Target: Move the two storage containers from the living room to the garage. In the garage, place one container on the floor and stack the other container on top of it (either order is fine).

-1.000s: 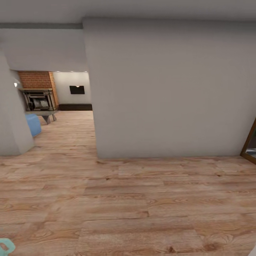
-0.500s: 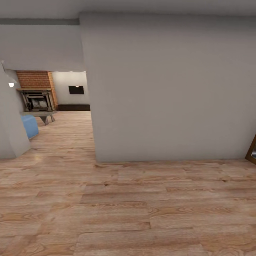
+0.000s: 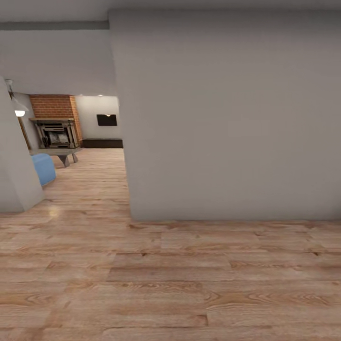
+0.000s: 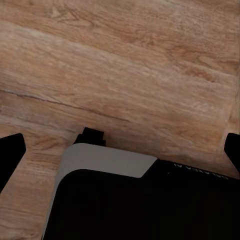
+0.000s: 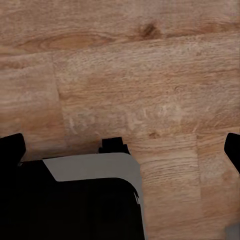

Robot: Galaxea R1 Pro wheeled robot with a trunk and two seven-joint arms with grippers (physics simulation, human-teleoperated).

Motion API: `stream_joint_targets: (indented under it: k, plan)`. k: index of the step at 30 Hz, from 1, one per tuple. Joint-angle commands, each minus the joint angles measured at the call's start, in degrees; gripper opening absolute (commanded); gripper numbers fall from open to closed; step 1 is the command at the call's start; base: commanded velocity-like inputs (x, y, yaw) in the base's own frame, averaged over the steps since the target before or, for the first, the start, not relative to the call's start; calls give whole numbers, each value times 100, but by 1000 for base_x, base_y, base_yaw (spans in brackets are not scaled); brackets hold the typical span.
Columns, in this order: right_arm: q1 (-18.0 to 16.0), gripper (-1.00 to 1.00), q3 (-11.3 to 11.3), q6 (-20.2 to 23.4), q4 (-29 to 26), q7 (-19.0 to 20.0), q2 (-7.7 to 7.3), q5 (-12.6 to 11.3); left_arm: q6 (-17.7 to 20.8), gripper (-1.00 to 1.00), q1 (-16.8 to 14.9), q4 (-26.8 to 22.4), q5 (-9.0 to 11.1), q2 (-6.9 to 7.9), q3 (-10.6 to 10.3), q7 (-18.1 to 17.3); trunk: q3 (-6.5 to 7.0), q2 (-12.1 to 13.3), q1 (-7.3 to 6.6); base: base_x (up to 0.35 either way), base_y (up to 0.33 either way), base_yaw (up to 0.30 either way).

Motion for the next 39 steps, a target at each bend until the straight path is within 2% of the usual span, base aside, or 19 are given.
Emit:
stream_joint_targets:
  k: [1,19,28,31,32,35,36,39]
  plan:
    - [-7,100,24,-35,18,-26,0,-58,-19,100,-5,6,-3,-2,44,12,-6,-4,4,320,0,282]
    - [-7,100,24,-28,13,-49,-9,-49,-2,100,-5,6,-3,-2,45,12,-4,-4,4,315,0,298]
    - [-7,100,34,-29,18,26,-18,-31,-1,100,-5,6,-3,-2,45,12,-4,-4,4,321,0,69]
    - [-7,100,49,-28,18,44,-23,204,-1,100,-5,6,-3,-2,46,12,-4,-4,4,321,0,5]
    - [-7,100,52,-28,18,55,-16,426,1,100,-5,6,-3,-2,45,12,-4,-4,4,321,0,1]
    - [-7,100,51,-23,18,74,-7,780,0,100,-5,6,-3,-2,44,12,-4,-4,4,321,0,1]
    - [-7,100,51,-18,18,98,0,1010,1,100,-5,6,-3,-2,44,12,-4,-4,4,321,0,0]
    - [-7,100,50,-15,18,134,3,1188,5,100,-5,6,-3,-2,44,12,-4,-4,4,321,0,0]
